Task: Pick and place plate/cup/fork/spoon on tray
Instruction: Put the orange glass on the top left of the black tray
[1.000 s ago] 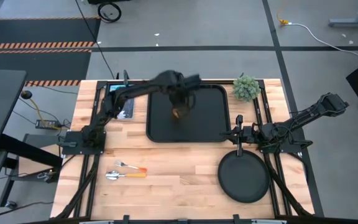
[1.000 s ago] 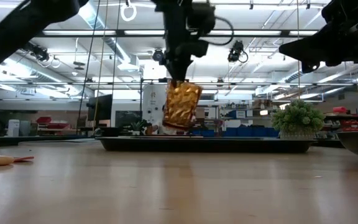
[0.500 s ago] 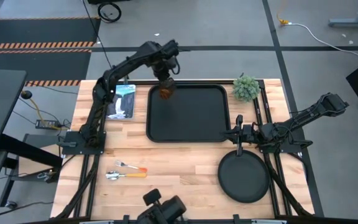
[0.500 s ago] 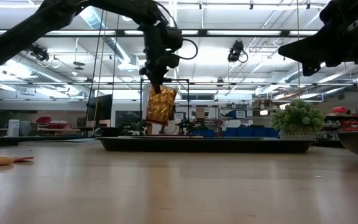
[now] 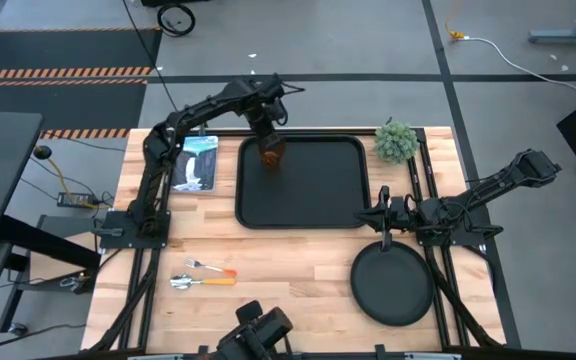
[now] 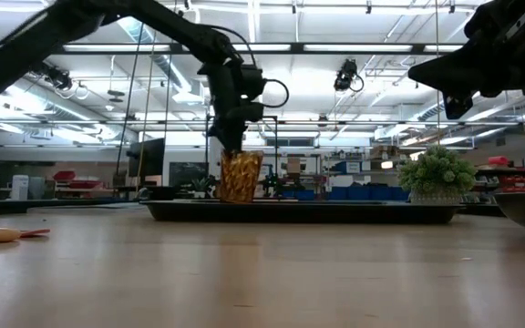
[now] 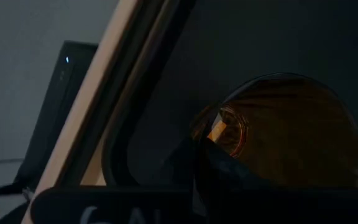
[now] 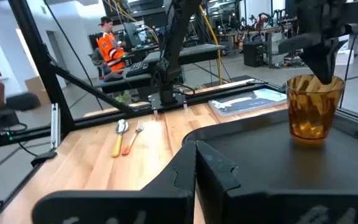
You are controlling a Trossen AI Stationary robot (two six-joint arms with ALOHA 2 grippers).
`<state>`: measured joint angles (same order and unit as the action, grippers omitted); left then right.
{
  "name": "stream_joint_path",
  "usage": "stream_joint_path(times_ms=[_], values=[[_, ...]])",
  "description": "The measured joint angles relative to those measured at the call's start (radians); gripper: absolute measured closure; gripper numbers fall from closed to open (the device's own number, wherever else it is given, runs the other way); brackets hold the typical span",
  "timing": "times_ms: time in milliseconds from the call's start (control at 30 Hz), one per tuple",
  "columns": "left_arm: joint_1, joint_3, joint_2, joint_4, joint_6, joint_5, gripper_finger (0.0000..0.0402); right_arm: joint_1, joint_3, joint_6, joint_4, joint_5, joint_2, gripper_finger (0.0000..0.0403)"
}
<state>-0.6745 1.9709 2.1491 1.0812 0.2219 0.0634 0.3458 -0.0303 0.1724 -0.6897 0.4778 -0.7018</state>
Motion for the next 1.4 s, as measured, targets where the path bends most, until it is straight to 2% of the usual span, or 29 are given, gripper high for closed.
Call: stream_joint_path(times_ms=[133,233,433,767,1267,1400], values=[[-0.025,-0.14,-0.084,-0.122,-0.005,0.043,0.0387,0.0,0.0,0.019,-0.018,0.0,0.0,0.0386],[-0.053,-0.228,-0.139,-0.163,-0.026,0.04,0.0386,0.0,0.0,0.019,-0.034,0.0,0.0,0.0386],[-0.098,-0.331,-0.195,-0.203,-0.096,0.017,0.0386,0.0,0.0,0.011,-0.064,0.0,0.0,0.0386],[-0.115,-0.343,-0.195,-0.216,-0.215,0.008,0.0386,0.0,0.0,0.037,-0.065,0.0,0.0,0.0386],[-0.104,-0.343,-0.195,-0.205,-0.229,-0.049,0.0385,0.0,0.0,0.035,-0.064,0.0,0.0,0.0386],[-0.104,-0.343,-0.195,-0.2,-0.23,-0.052,0.0372,0.0,0.0,0.035,-0.064,0.0,0.0,0.0386]])
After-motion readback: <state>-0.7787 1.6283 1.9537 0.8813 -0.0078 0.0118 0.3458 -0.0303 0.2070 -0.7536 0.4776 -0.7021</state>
